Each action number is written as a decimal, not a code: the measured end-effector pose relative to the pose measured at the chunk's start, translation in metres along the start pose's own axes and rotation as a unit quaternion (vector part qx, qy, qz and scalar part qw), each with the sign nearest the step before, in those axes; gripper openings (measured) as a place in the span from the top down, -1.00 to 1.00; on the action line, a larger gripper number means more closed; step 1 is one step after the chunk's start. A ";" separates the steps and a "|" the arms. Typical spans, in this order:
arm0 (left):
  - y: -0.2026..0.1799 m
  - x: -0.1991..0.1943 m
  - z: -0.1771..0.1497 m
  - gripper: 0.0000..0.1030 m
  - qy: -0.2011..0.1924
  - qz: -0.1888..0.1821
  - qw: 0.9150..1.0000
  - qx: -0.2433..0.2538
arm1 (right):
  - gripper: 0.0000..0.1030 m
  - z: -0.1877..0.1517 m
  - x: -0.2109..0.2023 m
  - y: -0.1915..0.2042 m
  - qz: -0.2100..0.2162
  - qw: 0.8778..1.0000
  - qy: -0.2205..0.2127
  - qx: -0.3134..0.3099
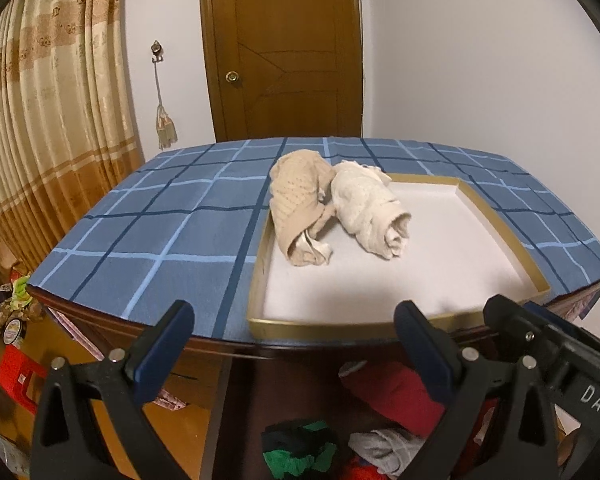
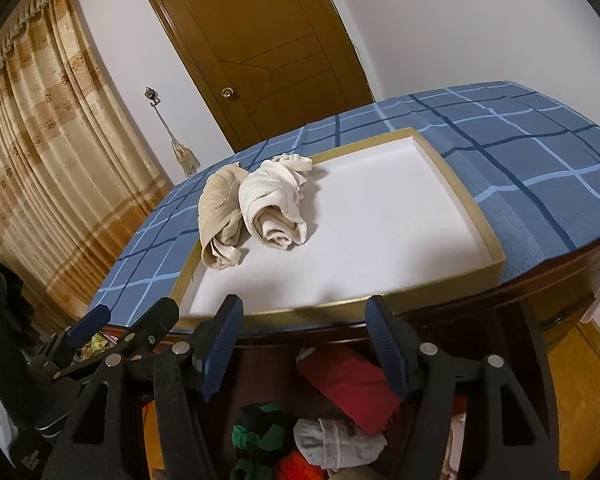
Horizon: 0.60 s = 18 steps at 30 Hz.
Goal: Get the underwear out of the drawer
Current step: 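Move both open tools down from the tray into the open drawer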
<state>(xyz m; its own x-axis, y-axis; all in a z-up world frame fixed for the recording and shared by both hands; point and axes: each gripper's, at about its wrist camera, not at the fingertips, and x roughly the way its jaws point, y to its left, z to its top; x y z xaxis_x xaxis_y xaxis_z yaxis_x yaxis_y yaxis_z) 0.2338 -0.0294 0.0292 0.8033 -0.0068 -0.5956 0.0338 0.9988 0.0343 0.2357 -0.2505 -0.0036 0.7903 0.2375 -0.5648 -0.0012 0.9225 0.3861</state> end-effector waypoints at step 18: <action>-0.016 -0.017 -0.034 -0.97 0.011 -0.020 1.000 0.012 | -0.28 -0.026 -0.027 -0.019 -0.003 1.000 -0.003 0.006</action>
<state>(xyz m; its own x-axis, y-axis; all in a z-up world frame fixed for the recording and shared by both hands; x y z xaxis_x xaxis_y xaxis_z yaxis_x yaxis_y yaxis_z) 0.1990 -0.0432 0.0118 0.7877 -0.0463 -0.6144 0.0810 0.9963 0.0288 0.1986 -0.2662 -0.0147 0.7944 0.2298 -0.5622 0.0113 0.9199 0.3920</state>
